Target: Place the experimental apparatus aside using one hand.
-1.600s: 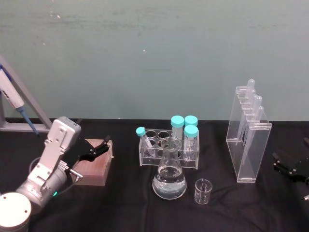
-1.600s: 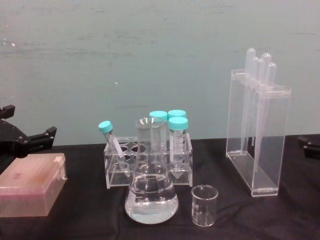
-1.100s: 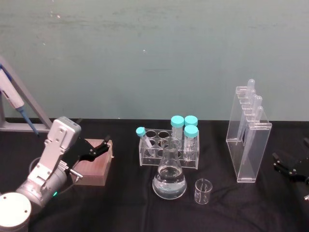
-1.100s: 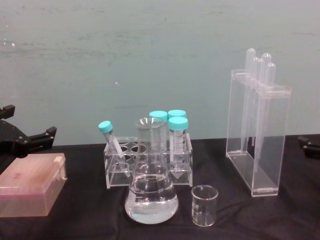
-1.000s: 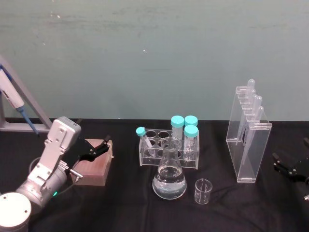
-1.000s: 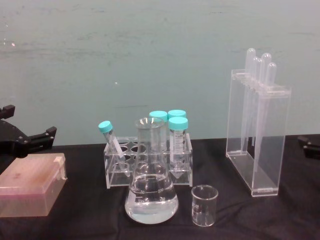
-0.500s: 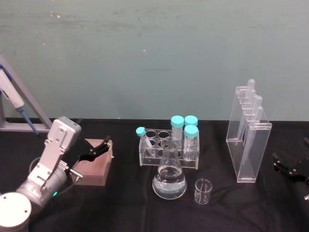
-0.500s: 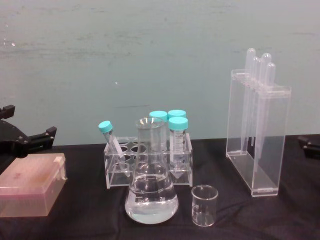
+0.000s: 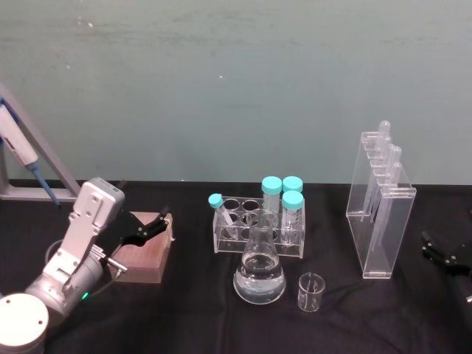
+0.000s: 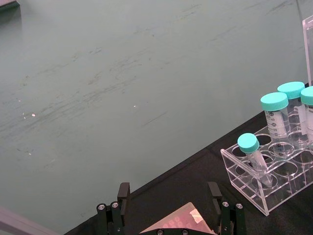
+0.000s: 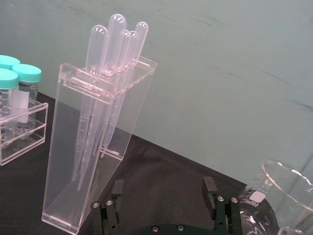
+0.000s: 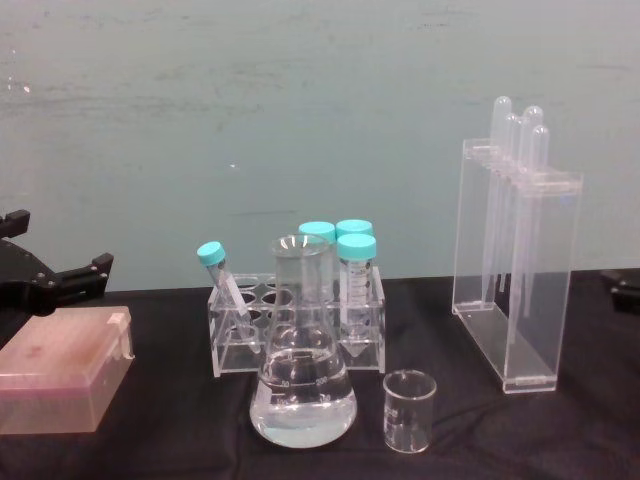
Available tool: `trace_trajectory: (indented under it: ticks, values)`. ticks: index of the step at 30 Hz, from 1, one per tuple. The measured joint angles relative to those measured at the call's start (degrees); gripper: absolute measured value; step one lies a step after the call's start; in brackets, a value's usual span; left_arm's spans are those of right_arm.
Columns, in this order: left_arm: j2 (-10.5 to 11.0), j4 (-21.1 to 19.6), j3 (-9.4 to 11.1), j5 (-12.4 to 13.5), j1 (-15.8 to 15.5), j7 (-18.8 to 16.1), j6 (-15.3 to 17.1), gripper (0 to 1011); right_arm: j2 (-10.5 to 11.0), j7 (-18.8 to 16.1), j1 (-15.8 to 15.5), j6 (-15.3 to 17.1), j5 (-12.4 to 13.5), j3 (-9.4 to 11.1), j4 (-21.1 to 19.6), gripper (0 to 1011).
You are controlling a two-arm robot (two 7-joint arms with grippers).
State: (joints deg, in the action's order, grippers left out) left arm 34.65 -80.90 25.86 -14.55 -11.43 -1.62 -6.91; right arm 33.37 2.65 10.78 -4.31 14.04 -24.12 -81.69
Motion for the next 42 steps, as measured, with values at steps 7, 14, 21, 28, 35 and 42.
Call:
trace_trajectory:
  ticks: [7, 14, 21, 28, 35, 42]
  values:
    - [0.0, 0.0, 0.0, 0.0, 0.0, 0.0, 0.0, 1000, -0.3, 0.89, -1.92, 0.93, -0.01, 2.15, -2.36, 1003]
    - [0.0, 0.0, 0.0, 0.0, 0.0, 0.0, 0.0, 1000, 0.08, 1.42, -4.67, 2.06, 0.48, 4.56, -6.32, 1003]
    - [0.0, 0.0, 0.0, 0.0, 0.0, 0.0, 0.0, 1000, 0.38, 1.36, -7.48, 3.2, 1.17, 6.59, -10.73, 1003]
    - [0.0, 0.0, 0.0, 0.0, 0.0, 0.0, 0.0, 1000, -0.1, 0.17, -9.01, 2.91, 1.22, 7.58, -13.69, 1003]
    - [0.0, 0.0, 0.0, 0.0, 0.0, 0.0, 0.0, 1000, -1.03, -2.86, -9.02, 2.36, 1.27, 7.19, -15.27, 1003]
    - [0.0, 0.0, 0.0, 0.0, 0.0, 0.0, 0.0, 1000, -3.33, -4.33, -8.27, 1.92, -0.19, 6.09, -16.2, 1003]
